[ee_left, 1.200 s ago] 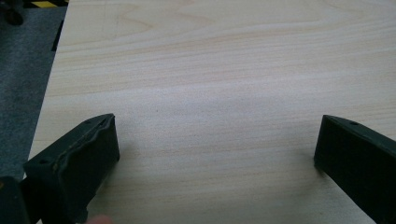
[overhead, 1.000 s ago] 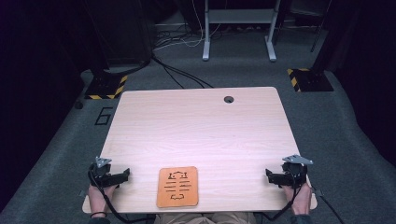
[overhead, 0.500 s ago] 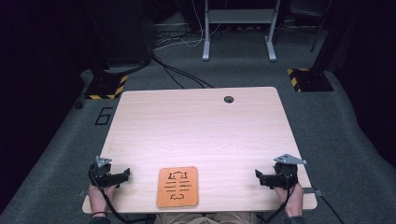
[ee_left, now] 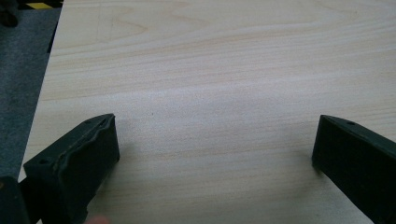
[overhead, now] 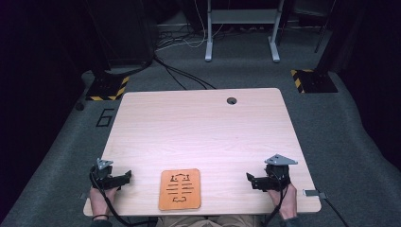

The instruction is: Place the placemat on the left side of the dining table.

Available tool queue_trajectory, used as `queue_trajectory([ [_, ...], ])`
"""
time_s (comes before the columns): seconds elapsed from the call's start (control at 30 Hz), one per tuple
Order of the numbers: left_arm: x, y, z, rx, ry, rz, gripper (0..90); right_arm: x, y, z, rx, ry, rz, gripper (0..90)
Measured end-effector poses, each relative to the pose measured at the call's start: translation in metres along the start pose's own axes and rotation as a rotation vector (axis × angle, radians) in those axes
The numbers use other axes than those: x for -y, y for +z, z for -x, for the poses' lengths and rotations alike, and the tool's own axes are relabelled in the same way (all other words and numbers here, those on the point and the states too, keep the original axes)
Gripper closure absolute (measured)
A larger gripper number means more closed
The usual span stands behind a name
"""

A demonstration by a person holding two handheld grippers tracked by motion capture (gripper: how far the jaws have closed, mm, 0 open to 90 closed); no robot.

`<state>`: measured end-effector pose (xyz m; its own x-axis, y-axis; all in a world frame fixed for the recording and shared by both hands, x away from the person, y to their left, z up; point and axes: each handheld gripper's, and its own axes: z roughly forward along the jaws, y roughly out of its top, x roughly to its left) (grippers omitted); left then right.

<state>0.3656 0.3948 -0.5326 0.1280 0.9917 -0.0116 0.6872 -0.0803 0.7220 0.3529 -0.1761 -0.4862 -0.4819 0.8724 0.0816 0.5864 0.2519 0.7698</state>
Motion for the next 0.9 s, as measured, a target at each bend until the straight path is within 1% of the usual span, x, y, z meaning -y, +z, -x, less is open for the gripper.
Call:
queue_trajectory([
  [0.13,0.000,0.000,0.000,-0.002,0.000,-0.002,0.3,-0.004,0.005,-0.009,-0.020,-0.017,-0.004,0.0],
  [0.17,0.000,0.000,0.000,-0.002,0.000,-0.002,0.3,-0.004,0.005,-0.009,-0.020,-0.017,-0.004,0.0],
  [0.2,0.000,0.000,0.000,-0.003,0.000,-0.002,0.3,-0.006,0.007,-0.013,-0.033,-0.026,-0.004,0.0],
  [0.3,0.000,0.000,0.000,-0.004,-0.001,-0.003,0.3,-0.009,0.009,-0.019,-0.045,-0.035,-0.010,0.0],
  [0.33,0.000,0.000,0.000,-0.004,-0.001,-0.001,0.3,-0.009,0.010,-0.021,-0.048,-0.044,-0.010,0.0],
  [0.4,0.000,0.000,0.000,-0.004,-0.001,-0.002,0.3,-0.010,0.011,-0.023,-0.052,-0.045,-0.010,0.0],
  [0.53,0.000,0.000,0.000,-0.005,-0.004,0.001,0.3,-0.012,0.017,-0.031,-0.072,-0.060,-0.017,0.0],
  [0.77,0.000,0.000,0.000,-0.006,-0.005,0.002,0.3,-0.016,0.024,-0.043,-0.104,-0.087,-0.043,0.0],
  [0.9,0.000,0.000,0.000,-0.006,-0.007,0.000,0.4,-0.019,0.029,-0.051,-0.120,-0.099,-0.049,0.0],
])
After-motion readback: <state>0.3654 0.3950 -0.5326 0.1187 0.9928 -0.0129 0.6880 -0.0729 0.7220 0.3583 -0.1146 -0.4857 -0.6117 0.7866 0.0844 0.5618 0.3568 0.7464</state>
